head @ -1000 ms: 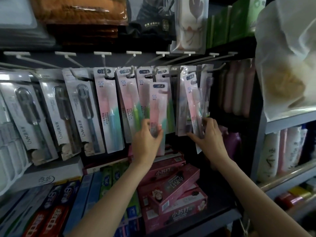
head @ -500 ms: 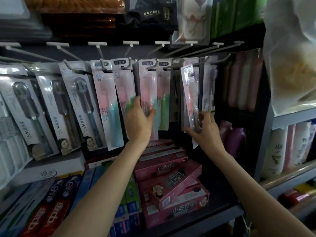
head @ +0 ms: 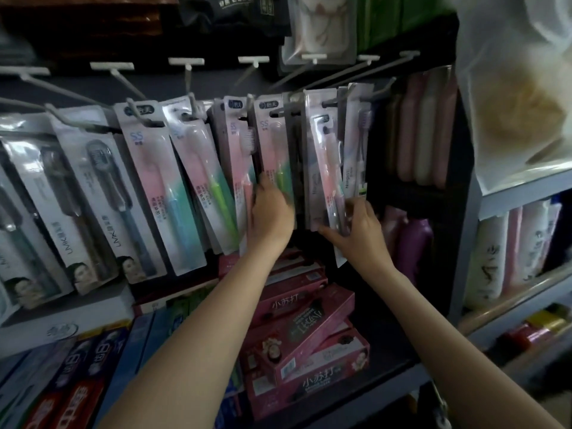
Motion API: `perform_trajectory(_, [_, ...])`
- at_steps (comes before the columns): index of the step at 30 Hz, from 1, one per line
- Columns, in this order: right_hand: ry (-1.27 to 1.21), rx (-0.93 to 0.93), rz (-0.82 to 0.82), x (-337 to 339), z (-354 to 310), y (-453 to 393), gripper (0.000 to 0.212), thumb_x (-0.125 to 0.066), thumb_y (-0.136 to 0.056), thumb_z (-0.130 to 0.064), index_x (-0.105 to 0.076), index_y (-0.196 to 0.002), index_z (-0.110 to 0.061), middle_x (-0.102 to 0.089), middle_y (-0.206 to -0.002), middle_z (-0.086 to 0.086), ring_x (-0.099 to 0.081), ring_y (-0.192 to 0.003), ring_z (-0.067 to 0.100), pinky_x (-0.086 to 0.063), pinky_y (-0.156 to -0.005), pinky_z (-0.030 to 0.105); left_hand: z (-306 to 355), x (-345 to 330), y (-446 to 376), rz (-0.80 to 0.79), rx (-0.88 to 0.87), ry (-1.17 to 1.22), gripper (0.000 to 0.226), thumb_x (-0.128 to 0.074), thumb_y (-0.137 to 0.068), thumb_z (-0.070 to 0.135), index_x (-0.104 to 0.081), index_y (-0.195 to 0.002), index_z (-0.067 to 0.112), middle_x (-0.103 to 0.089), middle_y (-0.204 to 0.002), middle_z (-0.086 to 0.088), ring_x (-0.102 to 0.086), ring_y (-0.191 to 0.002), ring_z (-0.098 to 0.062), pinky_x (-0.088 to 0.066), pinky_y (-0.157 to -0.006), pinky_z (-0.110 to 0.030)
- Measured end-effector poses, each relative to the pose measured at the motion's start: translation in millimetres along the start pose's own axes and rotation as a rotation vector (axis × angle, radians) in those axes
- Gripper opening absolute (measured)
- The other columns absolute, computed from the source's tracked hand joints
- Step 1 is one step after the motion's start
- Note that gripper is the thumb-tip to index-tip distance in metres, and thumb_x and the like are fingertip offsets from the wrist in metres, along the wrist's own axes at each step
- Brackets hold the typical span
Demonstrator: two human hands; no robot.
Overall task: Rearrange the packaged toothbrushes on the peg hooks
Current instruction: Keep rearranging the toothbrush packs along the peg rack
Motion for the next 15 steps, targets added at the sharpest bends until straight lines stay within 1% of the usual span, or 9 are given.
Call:
perform_trajectory(1, [-0.008,-0.002,0.006,-0.1,1.2,0.0,0.059,-0.075,-0.075,-0.027,-0.045,-0.116,0.003,-0.049,-0.115,0.016,-0.051,-0.098,0.026,-0.031,-0.07,0.019,0.0,0.7,-3.6,0.019,0.041,0.004,0.049,-0.041,-0.094,0.008,-0.024,-0.14,0.005,-0.05,-0.123,-0.011,-0.052,-0.109,-0.028,-0.043,-0.082,-0.034])
perform_trajectory(3, [-0.014,-0.005,0.007,-0.8,3.5,0.9,0.058,-0.075,-0.075,-0.027,-0.046,-0.116,0.002,-0.049,-0.115,0.015,-0.05,-0.097,0.025,-0.031,-0.07,0.018,0.4,3.5,-7.7,0.079,0.104,0.019,0.034,-0.042,-0.093,0.008,-0.036,-0.127,0.006,-0.051,-0.102,-0.003,-0.055,-0.093,-0.024,-0.038,-0.071,-0.031])
perform_trajectory(5, [-0.015,-0.001,0.001,-1.9,5.5,2.0,0.057,-0.075,-0.075,-0.027,-0.046,-0.115,0.002,-0.049,-0.115,0.015,-0.05,-0.097,0.024,-0.032,-0.072,0.02,4.0,3.9,-8.2,0.125,0.065,0.037,0.018,-0.045,-0.093,0.007,-0.047,-0.111,0.007,-0.054,-0.09,-0.001,-0.053,-0.08,-0.018,-0.036,-0.065,-0.028])
perform_trajectory(7, [-0.021,-0.002,-0.011,-2.9,6.0,3.1,0.059,-0.075,-0.075,-0.026,-0.045,-0.117,0.003,-0.049,-0.116,0.015,-0.05,-0.098,0.025,-0.034,-0.074,0.021,6.3,2.9,-5.3,0.136,0.028,0.09,0.009,-0.051,-0.092,0.011,-0.055,-0.099,0.007,-0.059,-0.086,-0.001,-0.056,-0.077,-0.018,-0.04,-0.064,-0.027])
perform_trajectory(9, [-0.025,0.0,-0.014,-2.4,5.3,2.6,0.06,-0.075,-0.075,-0.025,-0.044,-0.118,0.003,-0.049,-0.117,0.016,-0.05,-0.1,0.026,-0.035,-0.076,0.022,5.5,1.5,-2.9,0.135,0.029,0.215,0.006,-0.056,-0.091,0.013,-0.058,-0.093,0.008,-0.064,-0.087,-0.004,-0.063,-0.077,-0.02,-0.05,-0.067,-0.03])
perform_trajectory(11, [-0.017,0.003,-0.016,-0.8,3.6,2.0,0.06,-0.075,-0.075,-0.023,-0.045,-0.119,0.004,-0.049,-0.116,0.016,-0.05,-0.101,0.027,-0.033,-0.076,0.02,5.3,4.1,3.0,0.138,0.029,0.343,0.006,-0.057,-0.089,0.012,-0.055,-0.084,0.012,-0.064,-0.085,-0.007,-0.066,-0.076,-0.024,-0.053,-0.062,-0.027])
perform_trajectory(12, [-0.016,0.005,-0.015,0.3,2.6,1.6,0.059,-0.075,-0.075,-0.022,-0.045,-0.118,0.004,-0.05,-0.116,0.016,-0.05,-0.101,0.027,-0.032,-0.076,0.019,5.5,6.7,7.5,0.146,0.007,0.359,0.013,-0.058,-0.089,0.011,-0.053,-0.078,0.015,-0.063,-0.082,-0.007,-0.066,-0.075,-0.024,-0.054,-0.062,-0.027])
perform_trajectory(13, [-0.014,0.007,-0.014,1.6,1.6,1.3,0.058,-0.075,-0.075,-0.022,-0.046,-0.118,0.004,-0.05,-0.116,0.017,-0.05,-0.101,0.027,-0.031,-0.076,0.018,5.8,9.1,12.9,0.142,-0.02,0.352,0.019,-0.058,-0.089,0.011,-0.049,-0.074,0.019,-0.061,-0.077,-0.003,-0.066,-0.072,-0.023,-0.054,-0.063,-0.03])
perform_trajectory(15, [-0.005,0.005,-0.01,4.7,0.2,2.0,0.059,-0.075,-0.075,-0.023,-0.046,-0.119,0.003,-0.05,-0.115,0.016,-0.05,-0.101,0.027,-0.031,-0.076,0.018,5.4,14.1,29.0,0.095,-0.072,0.311,0.022,-0.057,-0.09,0.011,-0.046,-0.073,0.021,-0.055,-0.07,0.006,-0.064,-0.063,-0.019,-0.054,-0.065,-0.036])
Point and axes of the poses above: each hand's wrist, its own y-axis away from the middle knuckle, its own x-axis out of the back of the hand, z = x × y, the point moved 5 cm from there along -y, towards the middle knuckle
